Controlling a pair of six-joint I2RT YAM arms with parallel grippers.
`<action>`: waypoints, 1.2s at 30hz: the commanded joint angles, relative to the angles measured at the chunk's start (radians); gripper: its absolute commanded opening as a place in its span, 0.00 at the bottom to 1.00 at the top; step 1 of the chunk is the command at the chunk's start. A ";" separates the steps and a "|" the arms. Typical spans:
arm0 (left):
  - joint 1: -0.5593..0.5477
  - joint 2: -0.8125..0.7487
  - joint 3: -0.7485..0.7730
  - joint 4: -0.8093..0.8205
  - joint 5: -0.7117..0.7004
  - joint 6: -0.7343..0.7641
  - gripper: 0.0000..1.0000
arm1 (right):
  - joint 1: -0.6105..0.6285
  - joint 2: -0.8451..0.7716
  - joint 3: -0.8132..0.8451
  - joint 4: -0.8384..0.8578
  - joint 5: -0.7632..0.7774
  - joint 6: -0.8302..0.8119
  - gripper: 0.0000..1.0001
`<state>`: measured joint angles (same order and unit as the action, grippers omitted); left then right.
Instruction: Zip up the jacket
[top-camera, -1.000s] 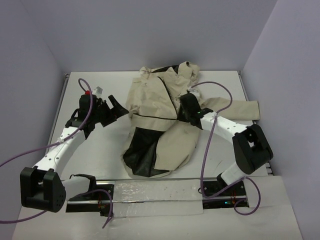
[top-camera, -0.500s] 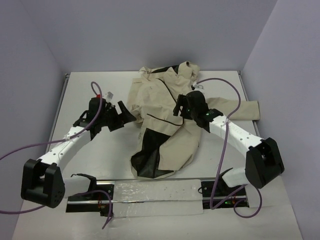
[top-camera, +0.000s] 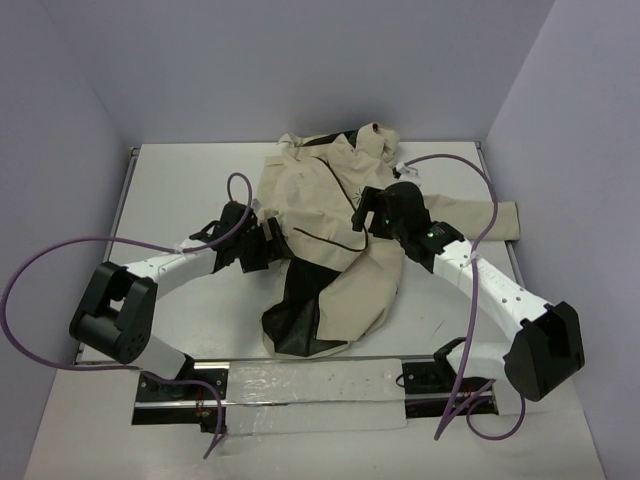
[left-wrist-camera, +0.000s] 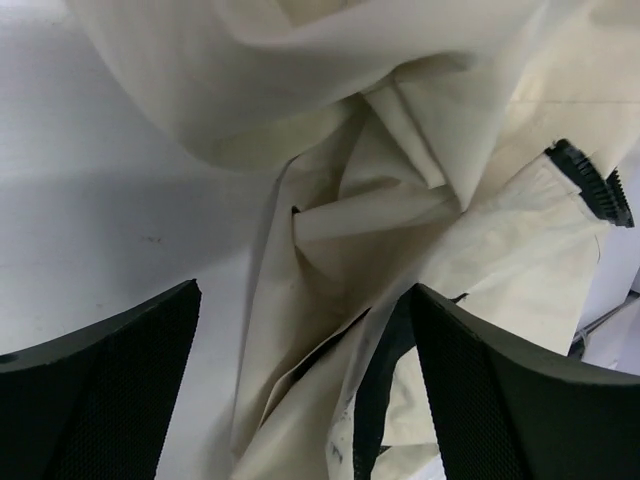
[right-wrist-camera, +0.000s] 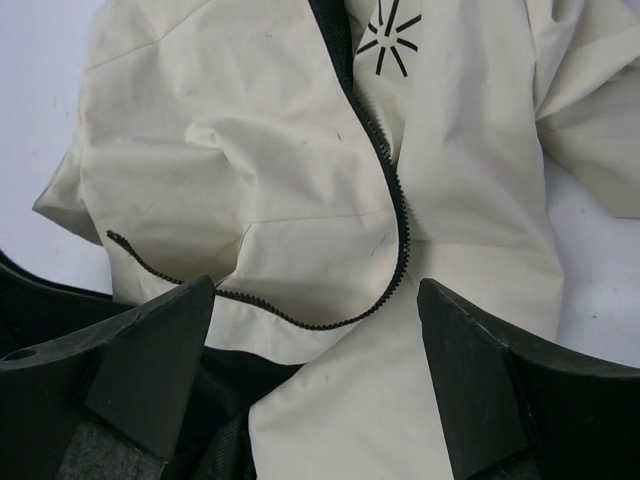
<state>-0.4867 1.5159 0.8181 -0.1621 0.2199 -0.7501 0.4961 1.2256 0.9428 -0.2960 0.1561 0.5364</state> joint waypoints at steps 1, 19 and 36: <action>-0.026 -0.010 0.057 0.106 0.038 0.010 0.78 | 0.006 -0.022 -0.003 -0.048 0.022 -0.023 0.90; 0.042 -0.295 0.204 -0.116 -0.161 0.021 0.00 | 0.177 -0.096 -0.108 -0.131 0.089 -0.026 0.90; 0.162 -0.457 0.182 -0.185 -0.246 -0.031 0.00 | 0.598 0.277 -0.035 -0.081 0.173 0.080 0.77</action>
<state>-0.3264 1.0679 1.0039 -0.3517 -0.0234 -0.7630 1.0540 1.4555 0.8706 -0.4089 0.2778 0.5809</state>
